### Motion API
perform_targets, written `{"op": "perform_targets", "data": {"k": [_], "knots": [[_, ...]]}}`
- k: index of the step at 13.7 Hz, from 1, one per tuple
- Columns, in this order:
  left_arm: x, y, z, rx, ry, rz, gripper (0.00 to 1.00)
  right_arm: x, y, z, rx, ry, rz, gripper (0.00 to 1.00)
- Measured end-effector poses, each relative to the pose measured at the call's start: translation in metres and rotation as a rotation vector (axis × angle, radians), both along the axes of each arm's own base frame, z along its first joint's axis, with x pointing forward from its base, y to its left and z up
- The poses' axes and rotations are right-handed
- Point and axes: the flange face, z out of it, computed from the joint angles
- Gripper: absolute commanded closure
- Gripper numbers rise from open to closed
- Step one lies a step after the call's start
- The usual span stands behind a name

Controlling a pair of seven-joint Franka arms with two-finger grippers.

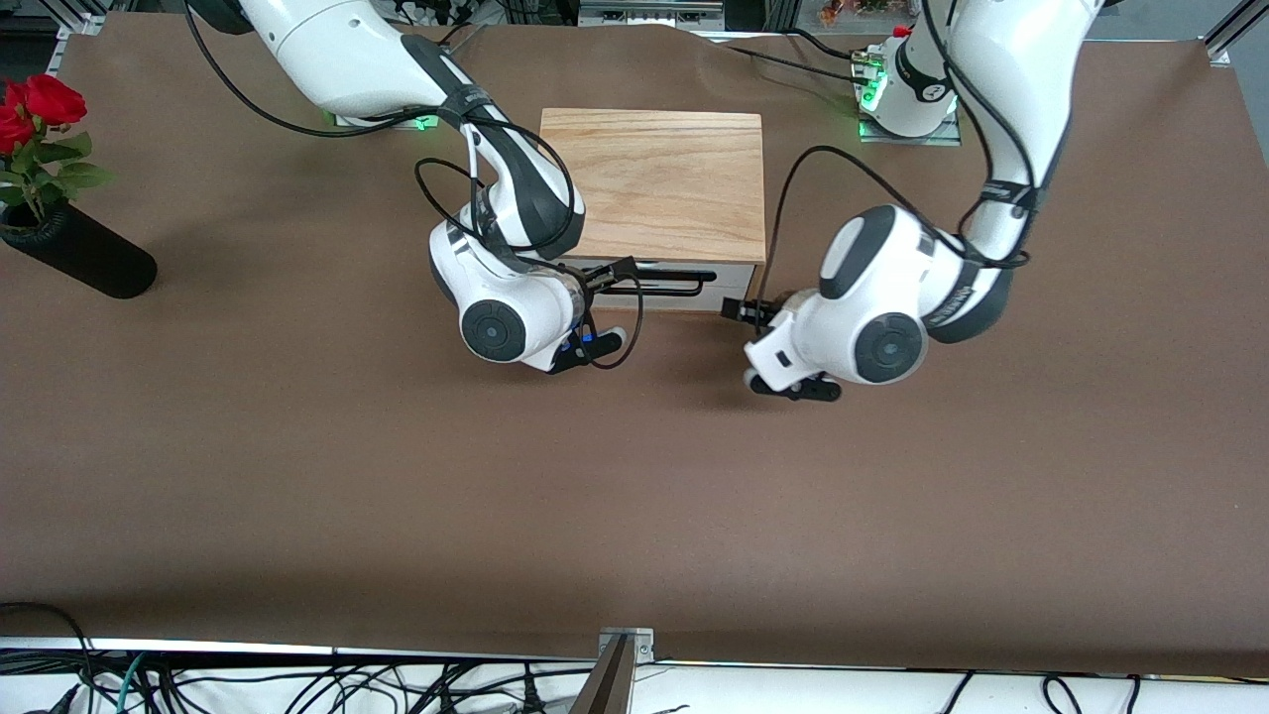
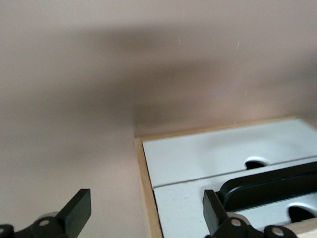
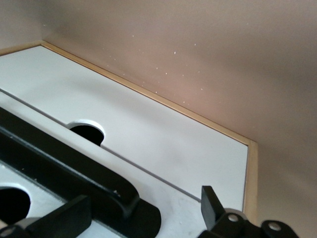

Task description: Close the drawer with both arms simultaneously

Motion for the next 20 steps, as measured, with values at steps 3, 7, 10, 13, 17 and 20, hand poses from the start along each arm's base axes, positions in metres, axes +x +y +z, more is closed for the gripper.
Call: {"op": "perform_targets", "data": {"k": [3, 7, 10, 13, 17, 20], "knots": [[0.031, 0.053, 0.057, 0.07, -0.143, 0.028, 0.0, 0.027, -0.008, 0.036, 0.04, -0.069, -0.032, 0.0], [0.037, 0.1, 0.125, 0.148, -0.286, 0.021, 0.0, 0.08, -0.057, 0.088, 0.069, -0.176, -0.113, 0.0], [0.038, 0.153, 0.175, 0.153, -0.37, 0.038, 0.0, 0.104, -0.09, 0.104, 0.037, -0.246, -0.135, 0.0], [0.026, 0.214, 0.231, 0.191, -0.445, 0.114, 0.0, 0.109, -0.097, 0.107, -0.001, -0.286, -0.122, 0.0], [-0.007, 0.234, 0.246, 0.212, -0.439, 0.134, 0.0, 0.13, -0.139, 0.119, -0.069, -0.404, -0.03, 0.0], [-0.021, 0.231, 0.243, 0.211, -0.434, 0.117, 0.0, 0.161, -0.219, 0.149, -0.068, -0.477, -0.049, 0.0]]}}
